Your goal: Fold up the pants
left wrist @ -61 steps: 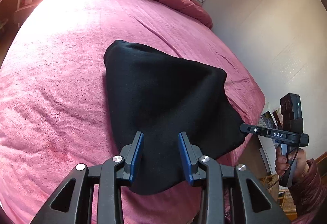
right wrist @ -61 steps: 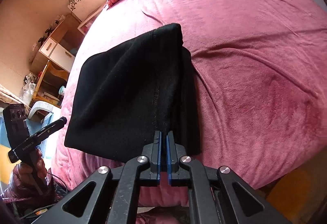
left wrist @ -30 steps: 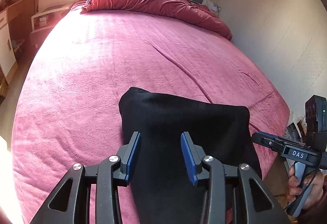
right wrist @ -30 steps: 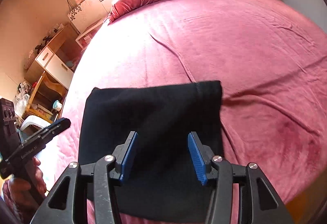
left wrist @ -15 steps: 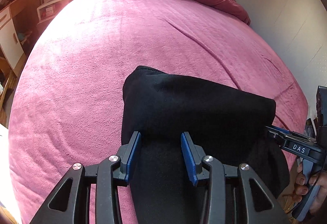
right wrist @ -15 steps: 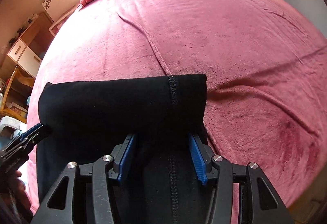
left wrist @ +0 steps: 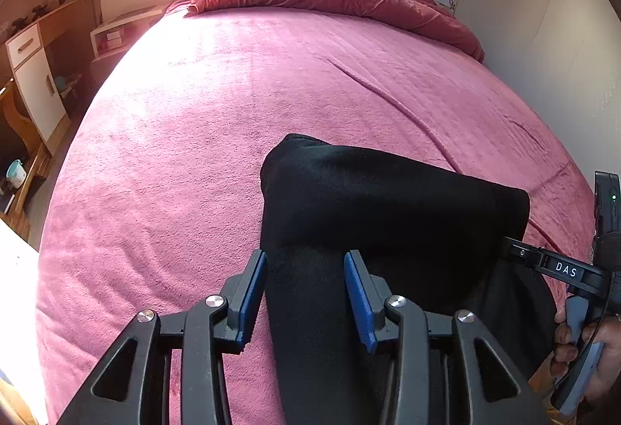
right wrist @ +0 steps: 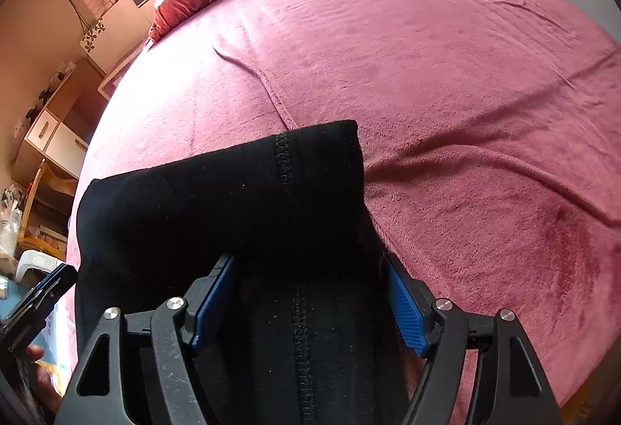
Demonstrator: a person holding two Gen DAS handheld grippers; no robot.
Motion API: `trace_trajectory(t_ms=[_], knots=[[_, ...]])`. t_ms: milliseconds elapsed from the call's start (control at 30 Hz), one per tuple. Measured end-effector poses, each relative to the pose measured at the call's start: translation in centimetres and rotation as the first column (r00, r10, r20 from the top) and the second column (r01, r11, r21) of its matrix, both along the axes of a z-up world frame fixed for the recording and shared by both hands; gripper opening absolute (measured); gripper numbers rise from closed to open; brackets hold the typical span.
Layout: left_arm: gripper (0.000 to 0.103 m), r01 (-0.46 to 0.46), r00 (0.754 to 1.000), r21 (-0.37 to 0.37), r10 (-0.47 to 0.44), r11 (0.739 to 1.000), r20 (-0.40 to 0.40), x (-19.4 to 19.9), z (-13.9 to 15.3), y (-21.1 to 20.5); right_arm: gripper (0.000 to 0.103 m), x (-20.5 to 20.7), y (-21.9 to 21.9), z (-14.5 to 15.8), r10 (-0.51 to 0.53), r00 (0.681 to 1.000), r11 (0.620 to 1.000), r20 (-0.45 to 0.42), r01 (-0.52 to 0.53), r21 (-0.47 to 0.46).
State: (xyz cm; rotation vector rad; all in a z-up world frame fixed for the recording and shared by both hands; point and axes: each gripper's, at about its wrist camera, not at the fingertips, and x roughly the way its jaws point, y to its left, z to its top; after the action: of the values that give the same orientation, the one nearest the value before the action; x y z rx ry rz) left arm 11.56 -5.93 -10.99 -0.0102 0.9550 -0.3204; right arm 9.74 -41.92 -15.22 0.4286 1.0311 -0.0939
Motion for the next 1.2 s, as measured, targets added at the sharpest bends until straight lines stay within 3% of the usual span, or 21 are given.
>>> trace_trajectory(t_ms=[333, 700, 1200], knots=[[0.043, -0.013, 1.000, -0.008, 0.013, 1.000, 0.024, -1.3, 1.1, 1.3, 0.075, -0.5, -0.3, 0.3, 0.006, 1.000, 0.999, 0.001, -0.006, 0.044], [0.051, -0.017, 1.000, -0.009, 0.017, 1.000, 0.026, -2.5, 1.4, 2.2, 0.081, -2.4, -1.9, 1.0, 0.029, 0.999, 0.982, 0.036, -0.035, 0.186], [0.059, -0.016, 0.999, -0.004, 0.016, 1.000, 0.034, -4.4, 1.7, 2.8, 0.085, -3.2, -2.2, -1.3, 0.092, 0.996, 0.958, -0.001, -0.089, 0.274]])
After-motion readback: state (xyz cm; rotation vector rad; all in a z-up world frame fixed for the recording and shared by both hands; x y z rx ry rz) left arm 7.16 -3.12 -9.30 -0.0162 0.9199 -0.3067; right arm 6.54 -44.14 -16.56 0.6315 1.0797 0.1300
